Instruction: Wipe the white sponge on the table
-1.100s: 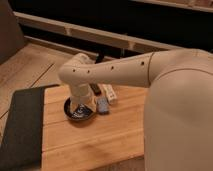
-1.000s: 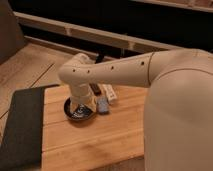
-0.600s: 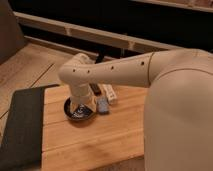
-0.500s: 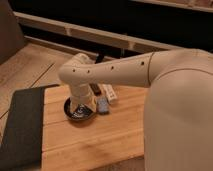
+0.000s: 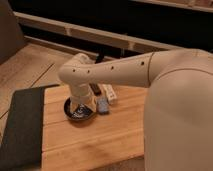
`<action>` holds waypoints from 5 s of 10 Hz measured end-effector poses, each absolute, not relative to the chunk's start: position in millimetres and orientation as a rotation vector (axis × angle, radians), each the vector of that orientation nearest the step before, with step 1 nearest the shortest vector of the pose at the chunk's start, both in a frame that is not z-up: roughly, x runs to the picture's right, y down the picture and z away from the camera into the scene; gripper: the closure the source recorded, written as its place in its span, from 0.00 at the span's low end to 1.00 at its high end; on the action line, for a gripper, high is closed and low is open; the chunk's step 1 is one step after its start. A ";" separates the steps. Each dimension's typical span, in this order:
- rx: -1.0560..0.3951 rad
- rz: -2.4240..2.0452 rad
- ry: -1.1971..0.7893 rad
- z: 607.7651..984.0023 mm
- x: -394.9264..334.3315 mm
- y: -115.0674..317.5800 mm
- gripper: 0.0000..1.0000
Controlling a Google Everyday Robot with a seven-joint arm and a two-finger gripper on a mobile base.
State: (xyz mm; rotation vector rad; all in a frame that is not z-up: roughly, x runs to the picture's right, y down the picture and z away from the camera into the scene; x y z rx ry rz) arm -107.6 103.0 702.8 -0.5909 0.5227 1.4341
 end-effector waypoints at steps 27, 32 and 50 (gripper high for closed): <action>-0.378 1.687 0.257 723.0 14.3 8.5 0.35; -0.448 1.750 0.360 747.7 25.6 39.9 0.35; -0.452 1.719 0.493 815.8 50.6 75.3 0.35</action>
